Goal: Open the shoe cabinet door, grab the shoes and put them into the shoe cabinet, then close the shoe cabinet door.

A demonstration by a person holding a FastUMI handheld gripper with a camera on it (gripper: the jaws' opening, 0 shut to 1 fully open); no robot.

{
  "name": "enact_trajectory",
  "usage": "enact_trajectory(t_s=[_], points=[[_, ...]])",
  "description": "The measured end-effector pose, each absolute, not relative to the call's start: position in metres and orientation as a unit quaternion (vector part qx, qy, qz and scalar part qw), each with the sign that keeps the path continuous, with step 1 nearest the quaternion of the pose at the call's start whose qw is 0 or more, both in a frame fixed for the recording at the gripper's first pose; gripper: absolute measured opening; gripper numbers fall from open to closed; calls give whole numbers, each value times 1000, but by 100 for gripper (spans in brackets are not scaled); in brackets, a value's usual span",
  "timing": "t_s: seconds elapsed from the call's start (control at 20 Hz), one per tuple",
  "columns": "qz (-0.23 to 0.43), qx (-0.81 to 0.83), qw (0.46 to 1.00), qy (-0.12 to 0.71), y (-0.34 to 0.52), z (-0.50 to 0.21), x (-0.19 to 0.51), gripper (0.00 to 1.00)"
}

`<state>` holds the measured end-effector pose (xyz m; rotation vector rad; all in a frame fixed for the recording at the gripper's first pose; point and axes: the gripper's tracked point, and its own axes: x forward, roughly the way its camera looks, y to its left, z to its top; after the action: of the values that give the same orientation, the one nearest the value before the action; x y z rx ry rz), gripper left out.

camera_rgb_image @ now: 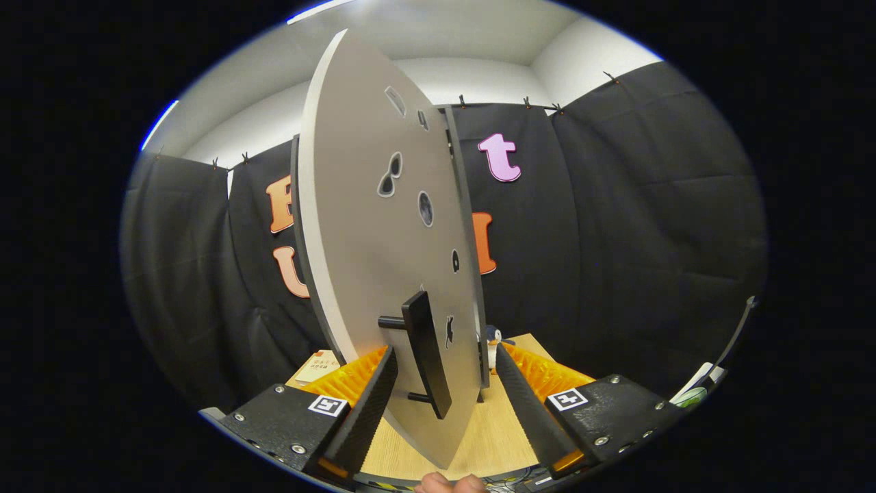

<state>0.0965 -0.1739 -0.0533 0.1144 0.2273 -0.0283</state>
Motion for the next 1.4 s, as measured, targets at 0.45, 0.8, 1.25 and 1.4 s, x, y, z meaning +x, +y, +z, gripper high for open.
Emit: enact_trajectory(t_s=[0.45,0.8,1.25,1.4], points=[[22,65,989,131,-81,-60,132,91],[61,20,989,134,-10,-73,191,92],[97,15,988,123,35,-80,271,92],[101,21,987,125,43,-83,286,92]])
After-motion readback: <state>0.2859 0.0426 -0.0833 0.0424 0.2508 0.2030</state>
